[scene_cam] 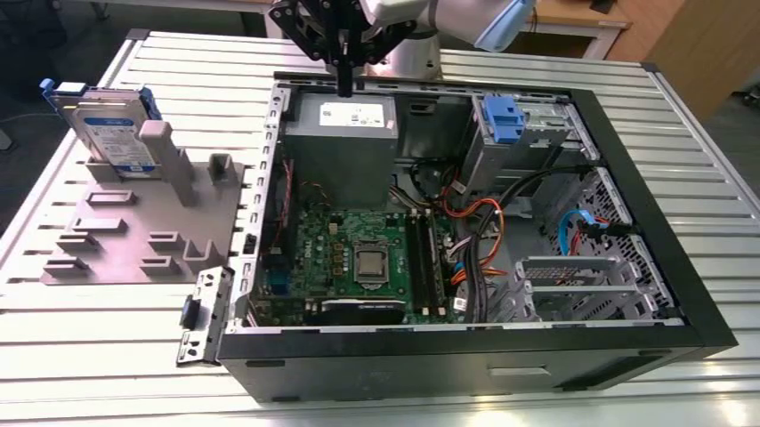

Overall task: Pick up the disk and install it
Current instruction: 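Reach for the disk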

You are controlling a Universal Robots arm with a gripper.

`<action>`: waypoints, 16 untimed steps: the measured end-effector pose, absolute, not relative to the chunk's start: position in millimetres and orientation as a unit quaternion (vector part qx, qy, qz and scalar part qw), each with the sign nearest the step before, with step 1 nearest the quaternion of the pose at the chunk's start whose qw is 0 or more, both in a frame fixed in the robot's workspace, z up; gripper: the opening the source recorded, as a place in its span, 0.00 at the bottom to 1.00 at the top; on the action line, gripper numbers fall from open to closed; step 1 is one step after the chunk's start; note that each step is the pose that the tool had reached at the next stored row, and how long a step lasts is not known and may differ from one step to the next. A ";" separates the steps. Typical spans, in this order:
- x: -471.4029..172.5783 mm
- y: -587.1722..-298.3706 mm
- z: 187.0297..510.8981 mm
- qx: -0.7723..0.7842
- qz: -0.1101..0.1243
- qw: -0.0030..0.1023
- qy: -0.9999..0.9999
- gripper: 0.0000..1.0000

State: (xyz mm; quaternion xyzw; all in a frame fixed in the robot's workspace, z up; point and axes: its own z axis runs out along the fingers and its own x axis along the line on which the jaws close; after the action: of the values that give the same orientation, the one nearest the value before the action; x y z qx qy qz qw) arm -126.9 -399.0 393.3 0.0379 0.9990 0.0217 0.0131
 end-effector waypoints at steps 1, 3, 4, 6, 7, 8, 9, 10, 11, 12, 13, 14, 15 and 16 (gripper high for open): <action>-127.3 -398.9 393.3 0.038 0.022 0.013 0.999 0.11; -129.6 -398.9 393.3 0.038 0.022 0.013 0.999 0.11; -131.3 -398.9 393.2 0.038 0.022 0.013 0.999 0.11; -131.5 -398.9 393.2 0.038 0.022 0.013 0.999 0.11; -131.8 -398.9 393.2 0.038 0.022 0.013 0.999 0.11; -131.9 -398.9 393.2 0.038 0.022 0.013 0.999 0.11; -132.1 -398.9 393.2 0.038 0.022 0.013 0.999 0.11; -132.5 -398.9 393.2 0.038 0.022 0.013 0.999 0.11; -132.9 -399.0 393.2 0.038 0.022 0.013 0.999 0.11; -133.4 -399.0 393.2 0.038 0.022 0.013 0.999 0.11; -133.8 -398.9 393.2 0.038 0.022 0.013 0.999 0.11; -134.4 -398.9 393.2 0.038 0.022 0.013 0.999 0.11; -135.2 -399.0 393.2 0.038 0.022 0.013 0.999 0.11; -136.0 -399.0 393.2 0.038 0.022 0.013 0.999 0.11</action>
State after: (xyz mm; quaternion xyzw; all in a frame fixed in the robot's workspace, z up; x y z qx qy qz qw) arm -136.0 -399.0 393.2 0.0379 0.9990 0.0217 0.0131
